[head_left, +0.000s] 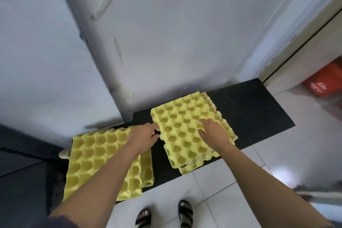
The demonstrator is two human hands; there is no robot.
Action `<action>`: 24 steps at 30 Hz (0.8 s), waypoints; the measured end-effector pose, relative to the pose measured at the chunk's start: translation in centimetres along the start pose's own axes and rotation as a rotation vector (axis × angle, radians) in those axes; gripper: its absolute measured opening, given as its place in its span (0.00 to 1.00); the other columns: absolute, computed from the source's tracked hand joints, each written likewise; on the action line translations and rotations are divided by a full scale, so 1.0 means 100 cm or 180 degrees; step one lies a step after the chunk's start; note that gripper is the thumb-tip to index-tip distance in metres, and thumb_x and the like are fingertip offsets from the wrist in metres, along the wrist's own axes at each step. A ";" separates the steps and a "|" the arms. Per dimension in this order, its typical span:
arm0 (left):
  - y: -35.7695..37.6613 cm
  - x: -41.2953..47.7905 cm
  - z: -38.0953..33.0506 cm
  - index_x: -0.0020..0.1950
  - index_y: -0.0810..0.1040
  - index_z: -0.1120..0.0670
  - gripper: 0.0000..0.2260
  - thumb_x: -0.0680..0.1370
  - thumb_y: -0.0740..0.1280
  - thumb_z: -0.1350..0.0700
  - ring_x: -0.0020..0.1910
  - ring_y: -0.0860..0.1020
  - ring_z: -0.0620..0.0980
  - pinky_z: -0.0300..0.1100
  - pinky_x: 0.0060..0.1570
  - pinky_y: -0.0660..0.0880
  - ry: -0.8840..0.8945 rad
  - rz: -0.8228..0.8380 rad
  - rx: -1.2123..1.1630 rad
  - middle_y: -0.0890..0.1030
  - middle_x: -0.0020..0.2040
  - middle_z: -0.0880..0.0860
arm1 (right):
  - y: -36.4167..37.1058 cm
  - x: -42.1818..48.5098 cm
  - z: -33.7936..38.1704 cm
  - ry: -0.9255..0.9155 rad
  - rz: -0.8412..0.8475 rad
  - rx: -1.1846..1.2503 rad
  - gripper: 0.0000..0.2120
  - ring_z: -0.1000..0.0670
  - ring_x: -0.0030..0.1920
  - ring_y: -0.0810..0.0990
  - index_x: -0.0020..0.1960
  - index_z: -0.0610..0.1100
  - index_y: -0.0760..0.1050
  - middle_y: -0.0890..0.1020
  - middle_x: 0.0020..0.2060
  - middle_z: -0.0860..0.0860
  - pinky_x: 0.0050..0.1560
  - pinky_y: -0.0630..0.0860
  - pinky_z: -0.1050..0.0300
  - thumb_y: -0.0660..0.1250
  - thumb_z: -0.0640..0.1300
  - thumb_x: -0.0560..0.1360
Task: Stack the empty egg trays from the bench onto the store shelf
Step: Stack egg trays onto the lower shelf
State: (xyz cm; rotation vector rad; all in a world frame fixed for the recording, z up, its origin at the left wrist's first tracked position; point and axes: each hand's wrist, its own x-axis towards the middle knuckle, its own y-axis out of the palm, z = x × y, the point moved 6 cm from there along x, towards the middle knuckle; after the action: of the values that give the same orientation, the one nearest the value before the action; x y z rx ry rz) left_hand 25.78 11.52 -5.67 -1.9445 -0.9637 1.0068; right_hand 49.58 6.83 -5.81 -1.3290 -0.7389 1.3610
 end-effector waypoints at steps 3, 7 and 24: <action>0.035 0.016 -0.004 0.65 0.70 0.46 0.15 0.78 0.61 0.50 0.57 0.75 0.50 0.45 0.49 0.73 -0.0289 0.0167 -0.0195 0.76 0.58 0.49 | 0.012 0.015 -0.038 0.0107 0.0220 -0.0017 0.24 0.43 0.65 0.69 0.74 0.47 0.59 0.68 0.67 0.46 0.58 0.72 0.49 0.56 0.51 0.80; 0.081 0.037 -0.007 0.70 0.65 0.47 0.20 0.78 0.61 0.50 0.61 0.72 0.53 0.51 0.56 0.72 -0.0700 0.0241 -0.0422 0.72 0.63 0.52 | 0.027 0.040 -0.085 0.0099 0.0440 -0.0149 0.25 0.41 0.66 0.67 0.75 0.45 0.58 0.68 0.68 0.44 0.62 0.70 0.47 0.56 0.50 0.80; 0.174 0.063 0.009 0.68 0.61 0.57 0.29 0.73 0.71 0.52 0.51 0.73 0.53 0.45 0.49 0.71 -0.2238 -0.0437 -0.3142 0.72 0.59 0.54 | 0.086 0.100 -0.150 0.1095 -0.0016 0.1365 0.24 0.41 0.59 0.76 0.70 0.41 0.66 0.78 0.58 0.44 0.56 0.73 0.48 0.60 0.53 0.79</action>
State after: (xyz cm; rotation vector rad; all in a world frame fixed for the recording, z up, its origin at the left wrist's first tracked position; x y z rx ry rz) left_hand 32.48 9.31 -22.86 -2.2142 -2.2914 1.2996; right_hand 63.39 10.53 -19.86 -1.1683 -0.2008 1.1628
